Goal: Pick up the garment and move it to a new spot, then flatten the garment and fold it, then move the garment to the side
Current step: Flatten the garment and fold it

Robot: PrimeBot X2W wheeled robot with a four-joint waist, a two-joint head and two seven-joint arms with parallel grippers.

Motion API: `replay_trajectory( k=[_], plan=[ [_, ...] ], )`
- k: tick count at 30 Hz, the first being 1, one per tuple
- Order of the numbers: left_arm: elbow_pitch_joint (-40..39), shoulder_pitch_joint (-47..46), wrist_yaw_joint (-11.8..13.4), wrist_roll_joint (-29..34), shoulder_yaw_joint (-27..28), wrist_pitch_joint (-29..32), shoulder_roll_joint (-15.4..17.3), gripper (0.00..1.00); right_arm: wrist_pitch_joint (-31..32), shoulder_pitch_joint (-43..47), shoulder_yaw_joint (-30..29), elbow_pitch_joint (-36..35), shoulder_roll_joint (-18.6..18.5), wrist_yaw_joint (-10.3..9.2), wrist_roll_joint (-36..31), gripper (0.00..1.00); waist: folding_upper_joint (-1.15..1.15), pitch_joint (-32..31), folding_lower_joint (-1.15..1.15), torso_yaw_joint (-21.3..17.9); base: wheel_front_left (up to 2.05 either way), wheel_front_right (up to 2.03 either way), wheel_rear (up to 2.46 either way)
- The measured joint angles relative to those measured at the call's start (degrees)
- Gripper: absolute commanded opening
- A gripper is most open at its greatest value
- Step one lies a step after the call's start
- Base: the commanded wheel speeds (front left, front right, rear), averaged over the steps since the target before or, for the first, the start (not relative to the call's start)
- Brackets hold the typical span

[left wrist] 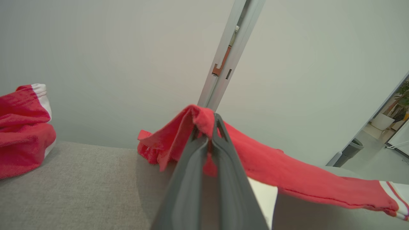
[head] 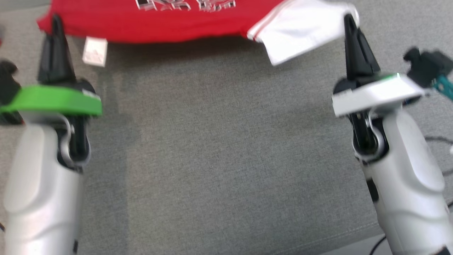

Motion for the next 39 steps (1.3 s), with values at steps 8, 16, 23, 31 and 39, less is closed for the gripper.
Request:
replay_trajectory(
  k=[8,16,23,31,39],
  plan=[
    [-8.5,19.7,1.1,-2.6,0.3,0.0,-3.3,0.00,7.2,21.2,-5.6,-15.3,1.0,0.00,-0.5,0.00,0.00,-7.3,0.00,1.3,0.00,0.00,0.00],
    [-19.0,37.4,5.2,-3.1,-0.2,0.1,-5.8,0.00,12.0,37.7,-7.7,-27.8,1.2,0.00,0.1,0.00,0.00,-14.0,0.00,2.7,0.00,0.00,0.00],
    [-24.7,45.8,8.5,-2.8,-1.9,2.8,-6.5,0.00,13.8,44.8,-8.3,-31.4,1.2,0.00,1.8,0.00,0.00,-17.1,0.00,4.0,0.00,0.00,0.00],
    [-23.0,45.9,9.3,-3.0,-3.4,4.3,-7.0,0.00,13.5,43.3,-6.7,-25.3,1.2,0.00,0.7,0.00,0.00,-16.8,0.00,4.6,0.00,0.00,0.00],
    [-17.7,41.3,8.1,-6.2,-4.0,6.0,-8.1,0.00,11.2,37.0,-4.6,-17.7,1.2,0.00,-0.1,0.00,0.00,-14.7,0.00,4.7,0.00,0.00,0.00]
  ],
)
